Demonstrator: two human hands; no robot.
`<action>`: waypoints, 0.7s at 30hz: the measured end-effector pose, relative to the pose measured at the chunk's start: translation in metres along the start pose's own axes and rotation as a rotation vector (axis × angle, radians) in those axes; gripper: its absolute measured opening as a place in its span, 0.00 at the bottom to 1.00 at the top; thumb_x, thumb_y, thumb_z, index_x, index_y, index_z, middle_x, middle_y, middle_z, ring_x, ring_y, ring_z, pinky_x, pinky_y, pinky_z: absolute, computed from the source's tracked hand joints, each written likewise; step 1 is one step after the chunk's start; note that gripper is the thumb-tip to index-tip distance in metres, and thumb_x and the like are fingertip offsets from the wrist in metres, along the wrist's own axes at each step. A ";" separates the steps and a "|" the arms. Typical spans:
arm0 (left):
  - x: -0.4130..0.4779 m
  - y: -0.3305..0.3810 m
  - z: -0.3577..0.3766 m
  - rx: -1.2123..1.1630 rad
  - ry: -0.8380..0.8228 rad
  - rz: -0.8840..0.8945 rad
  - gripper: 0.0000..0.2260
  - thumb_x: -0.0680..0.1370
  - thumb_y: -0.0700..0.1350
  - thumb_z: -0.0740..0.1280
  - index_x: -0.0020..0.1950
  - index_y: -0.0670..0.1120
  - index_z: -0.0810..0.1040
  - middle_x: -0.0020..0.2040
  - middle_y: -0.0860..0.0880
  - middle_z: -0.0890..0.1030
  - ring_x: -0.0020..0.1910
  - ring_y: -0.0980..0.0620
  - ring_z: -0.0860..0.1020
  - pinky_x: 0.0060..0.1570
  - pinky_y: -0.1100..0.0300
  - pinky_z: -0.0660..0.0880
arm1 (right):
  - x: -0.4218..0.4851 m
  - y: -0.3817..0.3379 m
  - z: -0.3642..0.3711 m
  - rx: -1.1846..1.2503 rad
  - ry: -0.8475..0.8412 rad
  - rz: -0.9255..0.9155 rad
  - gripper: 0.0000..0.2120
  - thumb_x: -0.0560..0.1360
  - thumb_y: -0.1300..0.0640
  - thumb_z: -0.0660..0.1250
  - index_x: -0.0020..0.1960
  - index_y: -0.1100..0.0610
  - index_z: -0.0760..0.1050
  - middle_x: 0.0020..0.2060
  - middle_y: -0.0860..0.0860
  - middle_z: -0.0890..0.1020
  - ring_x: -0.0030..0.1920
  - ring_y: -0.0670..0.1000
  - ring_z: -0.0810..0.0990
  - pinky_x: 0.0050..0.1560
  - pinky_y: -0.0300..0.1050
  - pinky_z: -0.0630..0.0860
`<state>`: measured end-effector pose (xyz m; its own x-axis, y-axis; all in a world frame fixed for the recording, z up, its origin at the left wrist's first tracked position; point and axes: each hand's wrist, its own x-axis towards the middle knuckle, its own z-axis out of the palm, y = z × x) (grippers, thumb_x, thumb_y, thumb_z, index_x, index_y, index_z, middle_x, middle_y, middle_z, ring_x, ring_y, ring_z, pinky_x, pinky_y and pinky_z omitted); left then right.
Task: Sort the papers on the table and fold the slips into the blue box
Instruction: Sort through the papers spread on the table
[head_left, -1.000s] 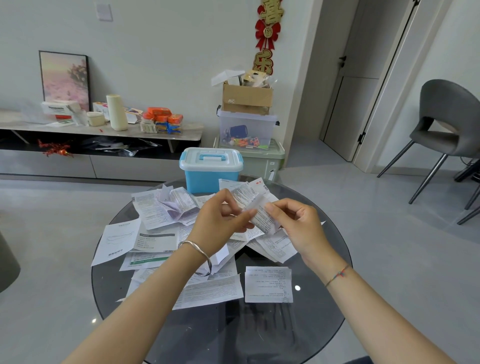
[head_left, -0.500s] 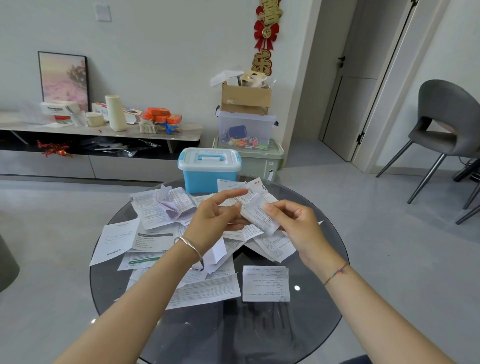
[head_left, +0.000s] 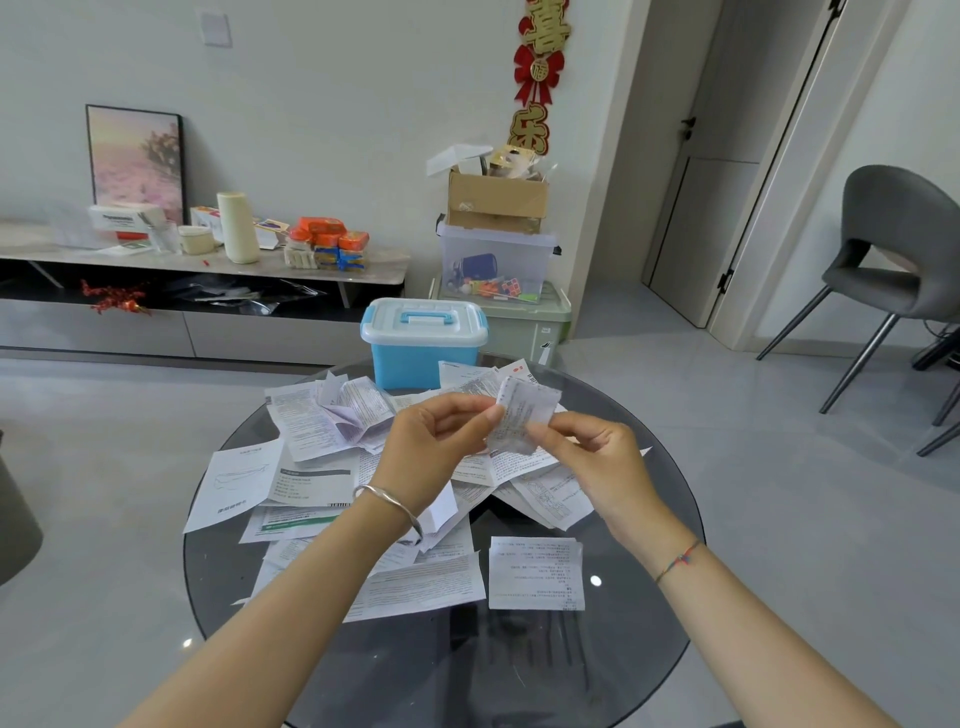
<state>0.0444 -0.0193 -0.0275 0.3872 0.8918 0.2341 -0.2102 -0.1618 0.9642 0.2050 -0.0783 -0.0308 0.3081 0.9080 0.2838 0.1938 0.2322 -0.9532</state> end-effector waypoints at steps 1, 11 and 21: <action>0.000 0.001 -0.001 -0.002 -0.002 0.008 0.09 0.67 0.47 0.72 0.44 0.46 0.82 0.40 0.50 0.85 0.41 0.54 0.83 0.44 0.63 0.80 | 0.000 0.001 0.000 -0.076 -0.025 -0.039 0.02 0.71 0.60 0.72 0.40 0.55 0.83 0.40 0.51 0.85 0.43 0.52 0.82 0.45 0.39 0.77; 0.001 0.000 -0.009 0.084 -0.105 0.011 0.04 0.68 0.43 0.72 0.41 0.45 0.83 0.38 0.52 0.85 0.40 0.58 0.83 0.42 0.69 0.77 | -0.004 -0.024 -0.014 0.026 -0.135 -0.017 0.10 0.76 0.58 0.66 0.54 0.59 0.82 0.47 0.50 0.85 0.48 0.43 0.83 0.44 0.30 0.75; -0.001 -0.001 -0.009 0.166 -0.253 -0.105 0.03 0.70 0.42 0.72 0.43 0.44 0.83 0.41 0.50 0.85 0.41 0.57 0.83 0.42 0.68 0.78 | -0.005 -0.027 -0.019 -0.101 -0.226 -0.029 0.07 0.71 0.66 0.71 0.46 0.56 0.83 0.41 0.49 0.86 0.43 0.46 0.84 0.39 0.34 0.78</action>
<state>0.0363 -0.0157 -0.0301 0.6140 0.7776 0.1354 -0.0158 -0.1594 0.9871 0.2157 -0.0960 -0.0050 0.0874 0.9591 0.2692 0.2955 0.2332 -0.9265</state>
